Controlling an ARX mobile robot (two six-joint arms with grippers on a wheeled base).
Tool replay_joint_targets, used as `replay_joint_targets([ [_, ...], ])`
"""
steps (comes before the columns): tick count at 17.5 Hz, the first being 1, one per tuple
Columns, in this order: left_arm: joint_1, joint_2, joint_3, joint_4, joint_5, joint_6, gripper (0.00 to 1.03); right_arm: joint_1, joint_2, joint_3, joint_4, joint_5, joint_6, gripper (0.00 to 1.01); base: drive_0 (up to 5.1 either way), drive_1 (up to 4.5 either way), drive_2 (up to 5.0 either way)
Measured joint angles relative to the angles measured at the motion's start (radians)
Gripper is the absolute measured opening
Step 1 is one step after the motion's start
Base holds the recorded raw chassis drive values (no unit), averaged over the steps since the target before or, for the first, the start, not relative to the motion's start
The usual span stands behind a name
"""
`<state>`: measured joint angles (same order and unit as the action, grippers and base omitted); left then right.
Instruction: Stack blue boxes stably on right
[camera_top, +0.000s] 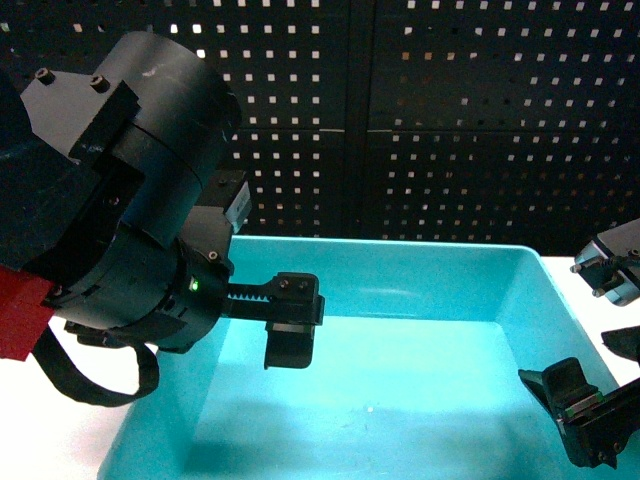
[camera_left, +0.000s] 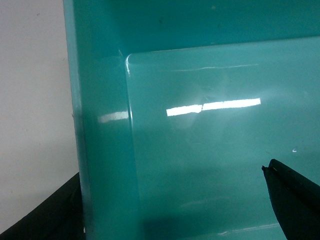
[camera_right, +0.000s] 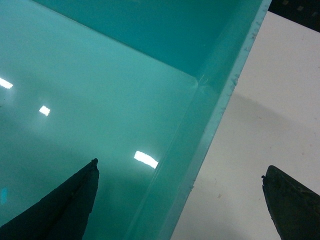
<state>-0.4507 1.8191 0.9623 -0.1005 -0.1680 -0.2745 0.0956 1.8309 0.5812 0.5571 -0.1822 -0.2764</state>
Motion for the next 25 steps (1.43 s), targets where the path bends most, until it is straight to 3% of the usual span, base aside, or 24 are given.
replay_joint_targets([
  [1,-0.006,0.006,0.000,0.009,-0.021,-0.011,0.98,-0.006,0.000,-0.006,0.012,0.007,-0.002,0.98,0.0,0.00,0.0],
  [2,-0.004,0.008,-0.001,0.022,-0.039,-0.016,0.98,-0.006,0.000,-0.015,0.019,0.010,-0.002,0.87,0.0,0.00,0.0],
  [3,0.004,0.006,-0.017,0.074,-0.086,-0.008,0.98,-0.006,0.000,-0.024,0.019,0.010,-0.006,0.83,0.0,0.00,0.0],
  [4,0.014,0.003,-0.031,0.098,-0.105,0.022,0.98,-0.004,0.000,-0.033,0.027,0.010,-0.005,0.95,0.0,0.00,0.0],
  [5,0.023,-0.005,-0.048,0.138,-0.137,0.053,0.98,-0.004,0.000,-0.036,0.034,0.010,-0.003,1.00,0.0,0.00,0.0],
  [7,0.031,-0.036,-0.050,0.116,-0.154,0.085,0.98,-0.003,0.000,-0.045,0.045,0.010,-0.003,0.98,0.0,0.00,0.0],
  [8,0.031,-0.042,-0.048,0.078,-0.124,0.072,0.98,0.010,0.000,-0.049,0.050,0.017,0.002,0.98,0.0,0.00,0.0],
  [10,0.024,-0.037,-0.074,0.040,-0.067,0.002,0.98,0.023,0.000,-0.055,0.059,0.028,0.010,0.84,0.0,0.00,0.0],
  [11,0.017,-0.028,-0.090,0.053,-0.068,-0.033,0.98,0.029,0.000,-0.061,0.068,0.030,0.010,0.86,0.0,0.00,0.0],
  [12,0.017,-0.011,-0.100,0.082,-0.088,-0.063,0.98,0.029,0.000,-0.068,0.077,0.032,0.010,0.80,0.0,0.00,0.0],
  [14,0.013,0.013,-0.118,0.096,-0.095,-0.100,0.98,0.029,0.000,-0.074,0.089,0.033,0.010,0.77,0.0,0.00,0.0],
  [16,0.004,0.052,-0.125,0.121,-0.074,-0.129,0.97,0.029,0.000,-0.082,0.095,0.032,0.003,0.52,0.0,0.00,0.0],
  [18,-0.006,0.060,-0.124,0.142,-0.096,-0.137,0.80,0.028,0.000,-0.089,0.104,0.025,0.000,0.33,0.0,0.00,0.0],
  [19,-0.008,0.061,-0.123,0.152,-0.113,-0.128,0.67,0.021,0.001,-0.093,0.113,0.027,0.021,0.23,0.0,0.00,0.0],
  [21,-0.006,0.061,-0.120,0.146,-0.113,-0.117,0.58,0.007,0.003,-0.095,0.118,0.008,0.055,0.13,0.0,0.00,0.0],
  [22,-0.003,0.061,-0.119,0.144,-0.113,-0.111,0.68,0.007,0.002,-0.100,0.122,-0.008,0.079,0.08,0.0,0.00,0.0],
  [25,-0.002,0.061,-0.100,0.093,-0.095,-0.138,0.95,0.000,0.003,-0.107,0.134,-0.010,0.087,0.08,0.0,0.00,0.0],
])
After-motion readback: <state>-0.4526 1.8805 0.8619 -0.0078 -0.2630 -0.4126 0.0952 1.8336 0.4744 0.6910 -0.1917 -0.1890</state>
